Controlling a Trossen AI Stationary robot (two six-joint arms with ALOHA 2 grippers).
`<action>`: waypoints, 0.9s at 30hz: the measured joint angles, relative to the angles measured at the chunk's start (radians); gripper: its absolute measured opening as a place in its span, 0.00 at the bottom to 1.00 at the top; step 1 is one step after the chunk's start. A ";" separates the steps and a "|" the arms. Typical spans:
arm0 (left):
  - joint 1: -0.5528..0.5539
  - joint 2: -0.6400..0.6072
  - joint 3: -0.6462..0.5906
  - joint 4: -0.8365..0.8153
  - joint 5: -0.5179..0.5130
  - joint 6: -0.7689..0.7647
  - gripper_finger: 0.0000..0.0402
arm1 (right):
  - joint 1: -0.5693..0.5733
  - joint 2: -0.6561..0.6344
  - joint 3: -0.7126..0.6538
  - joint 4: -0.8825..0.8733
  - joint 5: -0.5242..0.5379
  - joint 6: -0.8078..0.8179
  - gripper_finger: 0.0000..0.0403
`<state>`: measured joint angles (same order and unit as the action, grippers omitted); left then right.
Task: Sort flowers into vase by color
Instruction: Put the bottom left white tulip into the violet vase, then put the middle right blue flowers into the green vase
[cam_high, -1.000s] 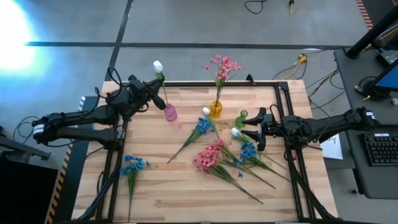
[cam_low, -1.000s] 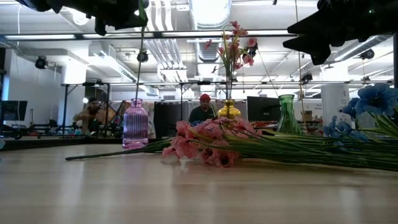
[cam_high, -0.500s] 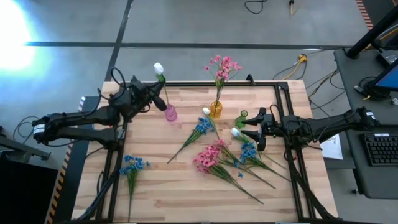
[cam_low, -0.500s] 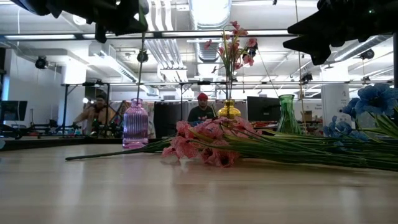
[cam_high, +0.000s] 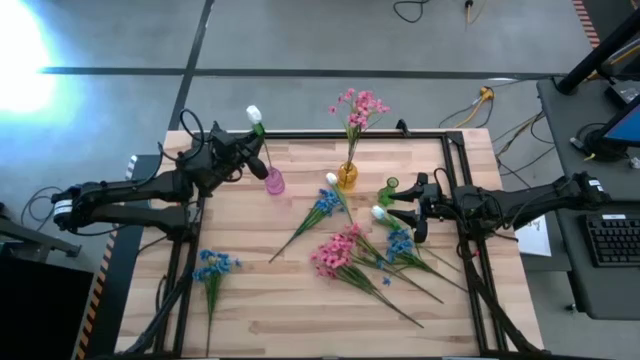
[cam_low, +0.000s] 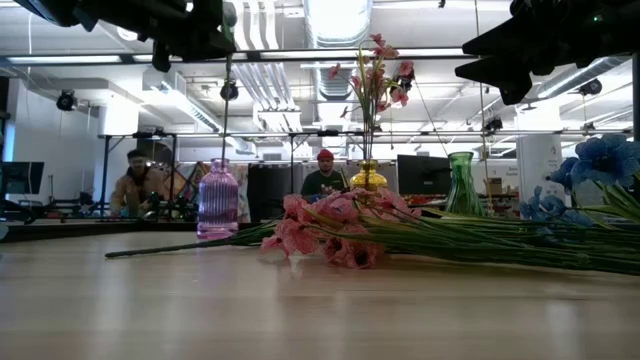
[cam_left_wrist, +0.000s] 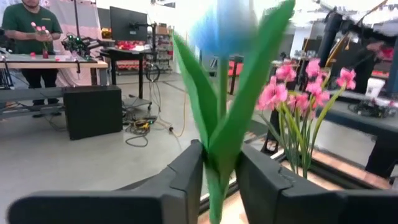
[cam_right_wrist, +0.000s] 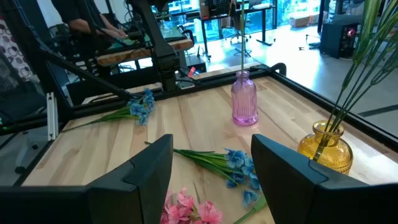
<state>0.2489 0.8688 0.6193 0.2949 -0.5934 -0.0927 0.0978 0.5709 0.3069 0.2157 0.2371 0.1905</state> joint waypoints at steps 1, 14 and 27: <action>0.000 0.000 0.000 -0.010 0.000 -0.001 0.22 | 0.000 0.000 0.000 0.000 0.000 0.000 0.52; -0.006 -0.005 0.001 -0.155 0.003 -0.066 0.43 | 0.000 0.000 0.000 -0.001 0.000 0.001 0.52; -0.020 -0.095 0.003 -0.309 0.108 -0.163 0.47 | 0.000 0.000 0.000 -0.001 0.000 0.037 0.52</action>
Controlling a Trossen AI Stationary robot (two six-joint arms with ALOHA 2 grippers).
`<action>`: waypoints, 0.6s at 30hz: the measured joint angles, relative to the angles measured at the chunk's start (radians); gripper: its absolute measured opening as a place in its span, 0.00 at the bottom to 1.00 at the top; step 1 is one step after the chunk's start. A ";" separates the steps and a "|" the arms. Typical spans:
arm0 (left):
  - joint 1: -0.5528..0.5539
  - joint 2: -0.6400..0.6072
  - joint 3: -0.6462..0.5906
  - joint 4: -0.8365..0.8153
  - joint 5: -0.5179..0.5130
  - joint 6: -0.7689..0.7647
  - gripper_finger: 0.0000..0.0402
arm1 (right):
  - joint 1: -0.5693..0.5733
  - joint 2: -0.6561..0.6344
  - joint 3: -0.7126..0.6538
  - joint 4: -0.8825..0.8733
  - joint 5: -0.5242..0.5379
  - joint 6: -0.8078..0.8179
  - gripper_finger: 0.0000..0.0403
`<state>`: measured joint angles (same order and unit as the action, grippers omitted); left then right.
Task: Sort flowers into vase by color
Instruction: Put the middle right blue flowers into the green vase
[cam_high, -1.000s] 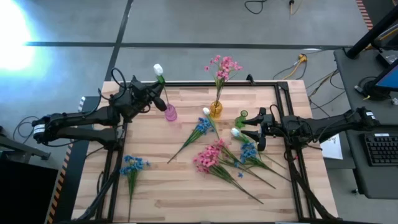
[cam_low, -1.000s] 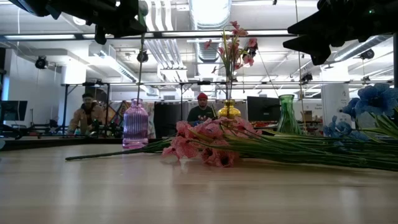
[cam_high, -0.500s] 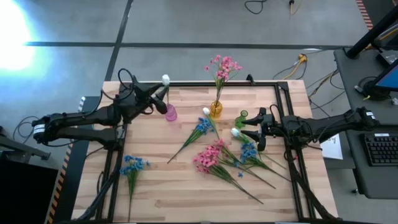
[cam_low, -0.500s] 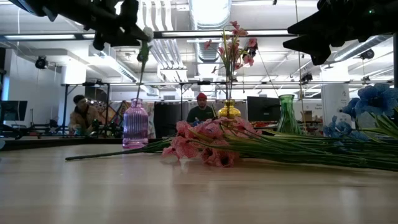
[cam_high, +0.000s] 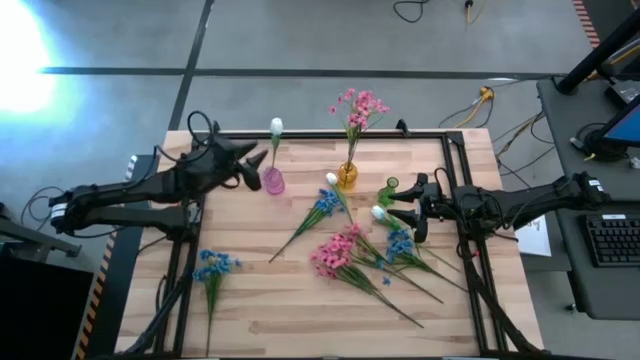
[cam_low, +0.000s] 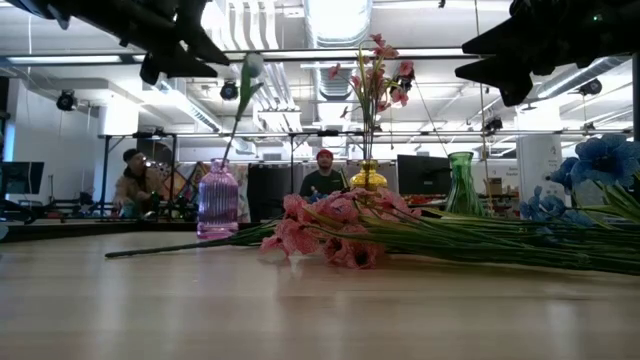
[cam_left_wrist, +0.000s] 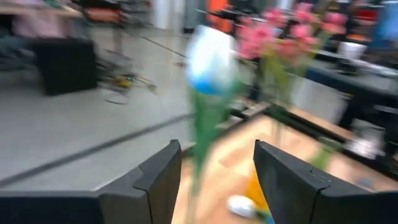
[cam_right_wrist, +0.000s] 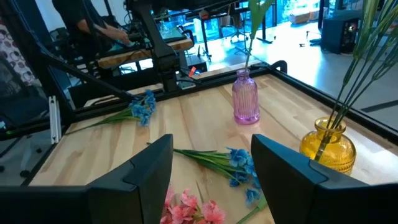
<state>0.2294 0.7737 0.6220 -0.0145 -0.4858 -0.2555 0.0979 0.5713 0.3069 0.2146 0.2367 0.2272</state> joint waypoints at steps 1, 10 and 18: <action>-0.004 -0.008 0.000 -0.015 0.040 -0.017 0.47 | 0.000 0.000 0.000 0.000 0.000 0.015 0.52; -0.143 0.009 0.000 -0.131 0.137 -0.162 0.47 | 0.000 0.004 0.009 -0.003 -0.009 0.102 0.52; -0.273 0.051 0.000 -0.209 0.132 -0.262 0.47 | 0.000 0.075 0.133 -0.196 -0.019 0.128 0.52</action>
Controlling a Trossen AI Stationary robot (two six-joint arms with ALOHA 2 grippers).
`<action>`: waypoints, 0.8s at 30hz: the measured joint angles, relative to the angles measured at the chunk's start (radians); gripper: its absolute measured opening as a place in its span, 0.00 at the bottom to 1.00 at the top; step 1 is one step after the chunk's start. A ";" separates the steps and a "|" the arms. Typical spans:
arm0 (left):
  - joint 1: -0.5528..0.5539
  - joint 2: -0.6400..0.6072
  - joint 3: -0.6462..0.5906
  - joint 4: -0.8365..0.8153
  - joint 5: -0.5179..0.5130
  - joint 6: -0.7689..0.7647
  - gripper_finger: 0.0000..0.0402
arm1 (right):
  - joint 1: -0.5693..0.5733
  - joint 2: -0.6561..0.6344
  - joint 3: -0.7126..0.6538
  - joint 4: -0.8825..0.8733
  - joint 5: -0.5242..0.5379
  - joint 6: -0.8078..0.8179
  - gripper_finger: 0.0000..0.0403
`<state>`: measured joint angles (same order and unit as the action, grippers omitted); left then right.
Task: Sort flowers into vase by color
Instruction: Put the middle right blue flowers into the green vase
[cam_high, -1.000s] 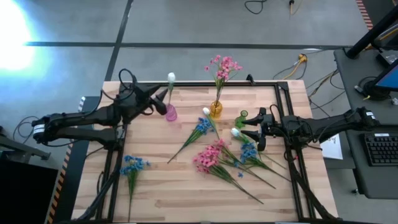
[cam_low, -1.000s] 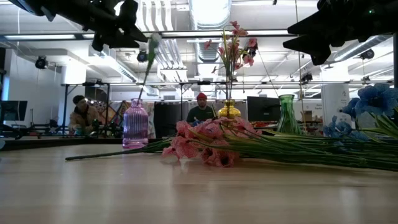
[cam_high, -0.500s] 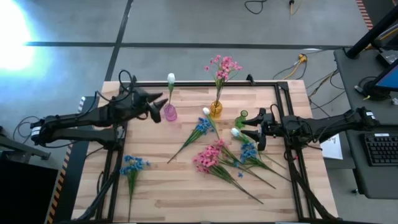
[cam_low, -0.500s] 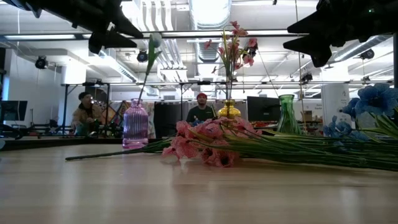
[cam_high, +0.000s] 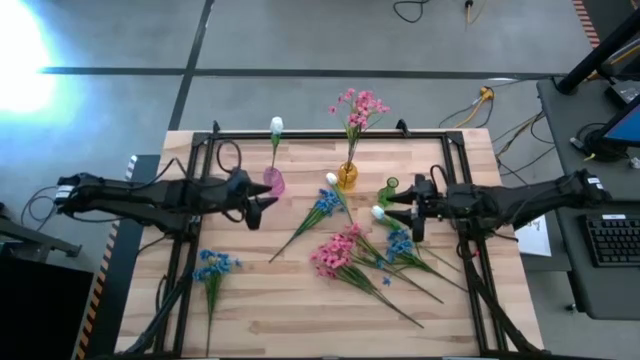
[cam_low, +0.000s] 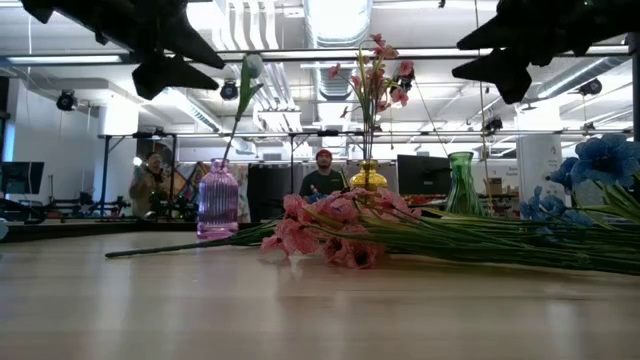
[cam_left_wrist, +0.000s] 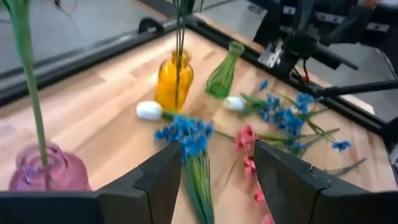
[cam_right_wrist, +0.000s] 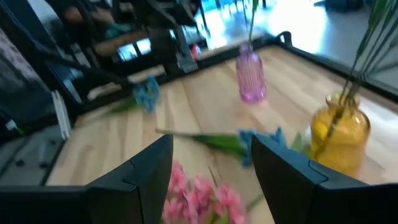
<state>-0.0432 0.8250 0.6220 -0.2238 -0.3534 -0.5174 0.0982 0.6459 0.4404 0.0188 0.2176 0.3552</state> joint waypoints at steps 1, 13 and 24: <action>-0.007 0.002 0.000 -0.016 -0.002 -0.014 0.47 | 0.000 0.014 0.024 -0.043 0.000 0.007 0.52; -0.024 0.023 0.000 -0.164 -0.003 -0.143 0.47 | 0.000 0.175 0.237 -0.493 -0.019 0.126 0.52; -0.024 0.049 0.000 -0.196 -0.002 -0.158 0.47 | 0.000 0.268 0.332 -0.685 -0.238 0.356 0.52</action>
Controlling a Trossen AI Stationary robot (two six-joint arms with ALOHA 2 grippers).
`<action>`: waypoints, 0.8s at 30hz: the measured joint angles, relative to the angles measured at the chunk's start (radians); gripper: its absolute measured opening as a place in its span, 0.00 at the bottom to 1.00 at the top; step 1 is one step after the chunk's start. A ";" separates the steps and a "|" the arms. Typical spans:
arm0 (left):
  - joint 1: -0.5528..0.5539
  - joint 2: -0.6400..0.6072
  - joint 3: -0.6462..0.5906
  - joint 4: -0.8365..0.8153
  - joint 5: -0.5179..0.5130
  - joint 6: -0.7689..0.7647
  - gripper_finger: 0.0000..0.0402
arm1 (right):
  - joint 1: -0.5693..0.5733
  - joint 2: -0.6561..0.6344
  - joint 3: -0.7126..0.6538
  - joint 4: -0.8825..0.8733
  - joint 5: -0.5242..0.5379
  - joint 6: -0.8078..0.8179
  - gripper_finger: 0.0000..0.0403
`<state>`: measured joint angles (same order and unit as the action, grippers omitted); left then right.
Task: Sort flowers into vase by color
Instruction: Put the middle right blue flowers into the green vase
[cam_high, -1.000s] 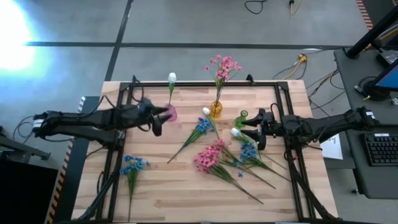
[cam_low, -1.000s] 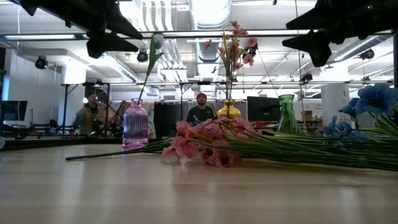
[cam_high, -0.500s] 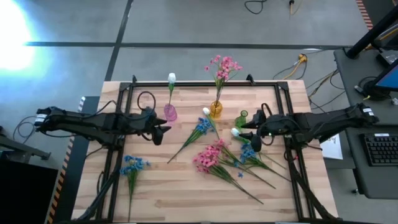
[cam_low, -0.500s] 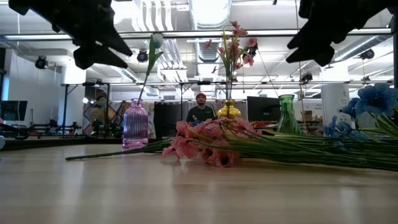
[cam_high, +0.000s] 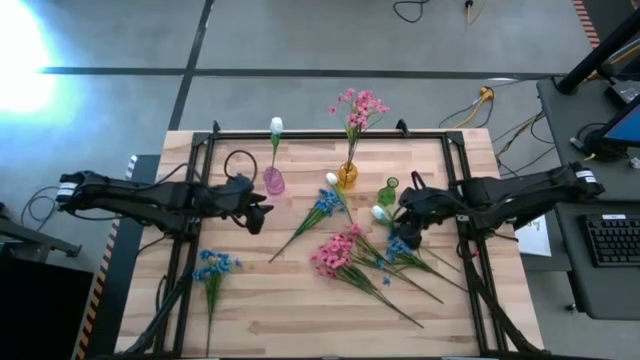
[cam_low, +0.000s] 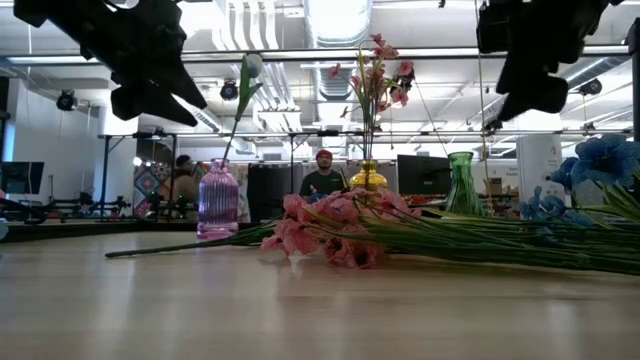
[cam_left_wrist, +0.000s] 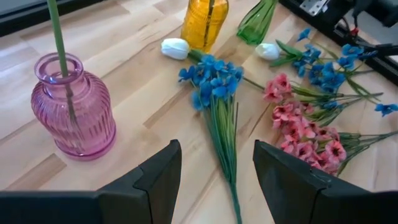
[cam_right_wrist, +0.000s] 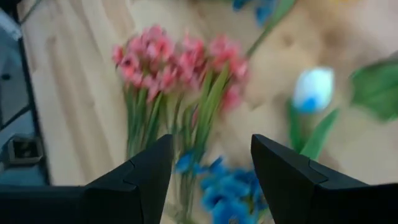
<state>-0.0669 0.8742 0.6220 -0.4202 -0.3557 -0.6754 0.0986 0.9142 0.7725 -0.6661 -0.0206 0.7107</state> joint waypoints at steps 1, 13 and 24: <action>0.000 0.004 0.000 0.001 0.000 0.000 0.47 | 0.000 0.007 0.004 -0.010 -0.021 0.014 0.52; 0.000 0.040 0.000 -0.001 0.000 0.000 0.47 | 0.000 0.087 0.083 -0.231 -0.092 0.109 0.52; 0.000 0.063 0.000 0.000 0.000 0.000 0.47 | 0.000 0.129 0.148 -0.378 -0.092 0.102 0.52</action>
<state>-0.0669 0.9373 0.6216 -0.4206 -0.3557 -0.6750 0.0986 1.0431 0.9202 -1.0439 -0.1131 0.8125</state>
